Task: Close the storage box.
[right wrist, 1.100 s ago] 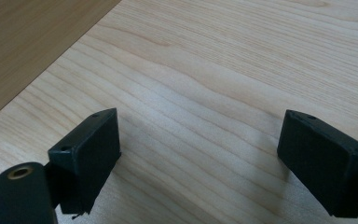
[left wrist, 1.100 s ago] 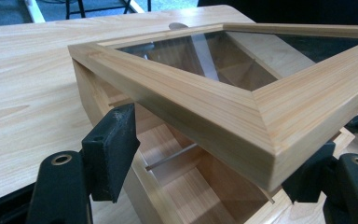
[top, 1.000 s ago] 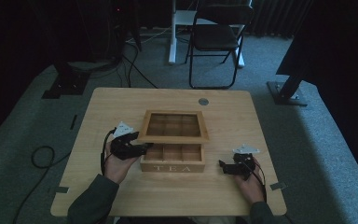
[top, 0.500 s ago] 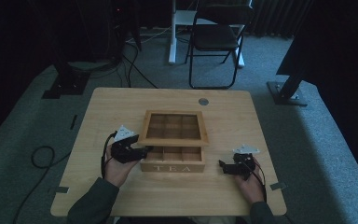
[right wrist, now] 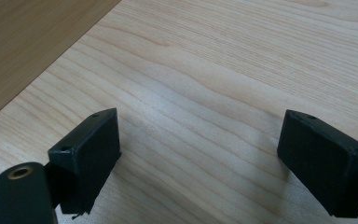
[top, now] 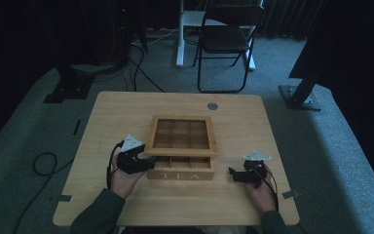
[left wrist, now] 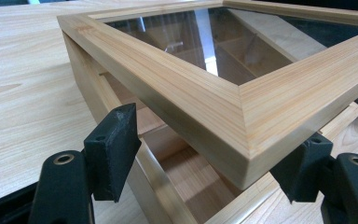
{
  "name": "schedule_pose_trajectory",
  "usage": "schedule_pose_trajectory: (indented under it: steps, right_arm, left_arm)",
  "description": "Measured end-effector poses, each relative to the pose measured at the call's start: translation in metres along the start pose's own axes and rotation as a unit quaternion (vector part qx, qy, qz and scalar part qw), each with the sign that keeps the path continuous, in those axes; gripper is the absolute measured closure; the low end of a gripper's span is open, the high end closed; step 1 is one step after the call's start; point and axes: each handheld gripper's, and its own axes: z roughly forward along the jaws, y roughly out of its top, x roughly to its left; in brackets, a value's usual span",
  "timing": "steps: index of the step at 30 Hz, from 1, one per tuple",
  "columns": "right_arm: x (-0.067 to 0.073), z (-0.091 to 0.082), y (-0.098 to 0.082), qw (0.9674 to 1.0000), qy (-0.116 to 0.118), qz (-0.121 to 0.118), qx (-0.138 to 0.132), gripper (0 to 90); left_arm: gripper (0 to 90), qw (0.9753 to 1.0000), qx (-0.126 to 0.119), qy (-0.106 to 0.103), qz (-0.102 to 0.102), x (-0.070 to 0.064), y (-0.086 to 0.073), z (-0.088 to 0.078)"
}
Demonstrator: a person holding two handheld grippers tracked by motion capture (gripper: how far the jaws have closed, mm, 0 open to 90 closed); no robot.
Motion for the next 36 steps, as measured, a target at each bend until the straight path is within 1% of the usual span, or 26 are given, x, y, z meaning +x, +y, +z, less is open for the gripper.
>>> schedule_pose_trajectory:
  steps: [7, 32, 36]
  right_arm:
    - [0.0, 0.0, 0.0, 1.0, 0.0, -0.001, 0.0, 12.6]
    - [0.0, 0.0, 0.0, 1.0, 0.0, -0.001, 0.0, 12.6]
    - [0.0, 0.0, 0.0, 1.0, 0.0, -0.001, 0.0, 12.6]
  left_arm:
    - [30.6, 1.0, 0.003, -0.003, 0.004, -0.002, -0.003, 0.001]
    - [30.7, 0.9999, 0.017, -0.001, 0.003, -0.004, -0.013, 0.005]
    - [30.7, 0.9997, 0.021, 0.002, 0.008, -0.005, -0.015, 0.005]
